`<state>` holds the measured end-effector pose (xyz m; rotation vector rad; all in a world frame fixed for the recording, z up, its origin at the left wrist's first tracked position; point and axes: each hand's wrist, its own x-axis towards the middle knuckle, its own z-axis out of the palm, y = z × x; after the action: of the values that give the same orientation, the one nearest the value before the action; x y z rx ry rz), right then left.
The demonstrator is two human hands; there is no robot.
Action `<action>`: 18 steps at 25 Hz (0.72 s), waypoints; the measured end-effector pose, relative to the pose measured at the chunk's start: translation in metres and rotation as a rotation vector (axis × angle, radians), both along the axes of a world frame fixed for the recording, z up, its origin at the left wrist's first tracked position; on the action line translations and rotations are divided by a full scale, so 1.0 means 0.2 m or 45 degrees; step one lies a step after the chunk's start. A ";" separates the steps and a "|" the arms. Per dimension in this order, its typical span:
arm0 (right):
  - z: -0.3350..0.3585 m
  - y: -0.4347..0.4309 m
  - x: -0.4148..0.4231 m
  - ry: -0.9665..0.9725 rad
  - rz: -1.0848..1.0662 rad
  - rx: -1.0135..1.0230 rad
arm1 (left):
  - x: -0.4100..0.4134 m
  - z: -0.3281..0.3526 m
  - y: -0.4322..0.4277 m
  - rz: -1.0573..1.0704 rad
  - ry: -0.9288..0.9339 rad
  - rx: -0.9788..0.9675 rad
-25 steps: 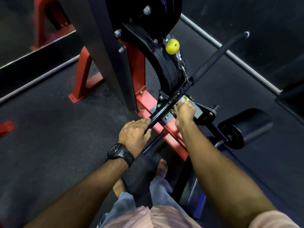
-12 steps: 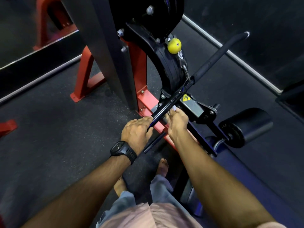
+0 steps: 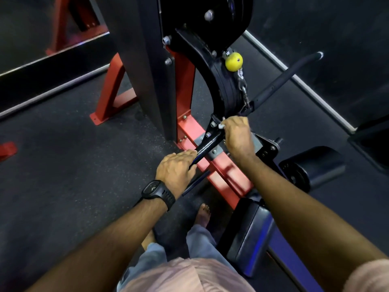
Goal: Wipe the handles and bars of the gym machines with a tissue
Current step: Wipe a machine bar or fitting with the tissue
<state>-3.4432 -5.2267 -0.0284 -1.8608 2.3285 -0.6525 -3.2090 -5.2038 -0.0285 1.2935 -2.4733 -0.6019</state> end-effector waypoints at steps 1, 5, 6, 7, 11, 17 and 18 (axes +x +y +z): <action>0.00 0.04 0.04 -0.040 0.032 -0.001 | 0.01 0.00 0.00 -0.004 -0.006 0.014; 0.02 -0.02 0.11 0.093 0.445 0.152 | 0.09 0.01 0.02 -0.017 -0.011 0.015; 0.02 -0.05 0.11 0.202 0.561 0.272 | 0.10 0.00 0.03 -0.015 -0.011 0.015; 0.04 -0.08 0.10 0.291 0.569 0.386 | 0.12 0.01 0.04 -0.017 -0.020 0.025; 0.08 -0.10 0.27 0.293 0.599 0.628 | 0.18 0.03 0.07 -0.017 -0.069 0.084; 0.15 -0.17 0.38 0.388 0.659 0.917 | 0.26 0.03 0.11 -0.018 -0.111 0.098; 0.15 -0.15 0.41 0.375 0.719 0.943 | 0.26 0.03 0.11 -0.023 -0.114 0.099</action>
<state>-3.3616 -5.2573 0.0018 -2.1139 1.6447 0.5044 -3.1562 -5.1813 -0.0225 1.3564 -2.5592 -0.6650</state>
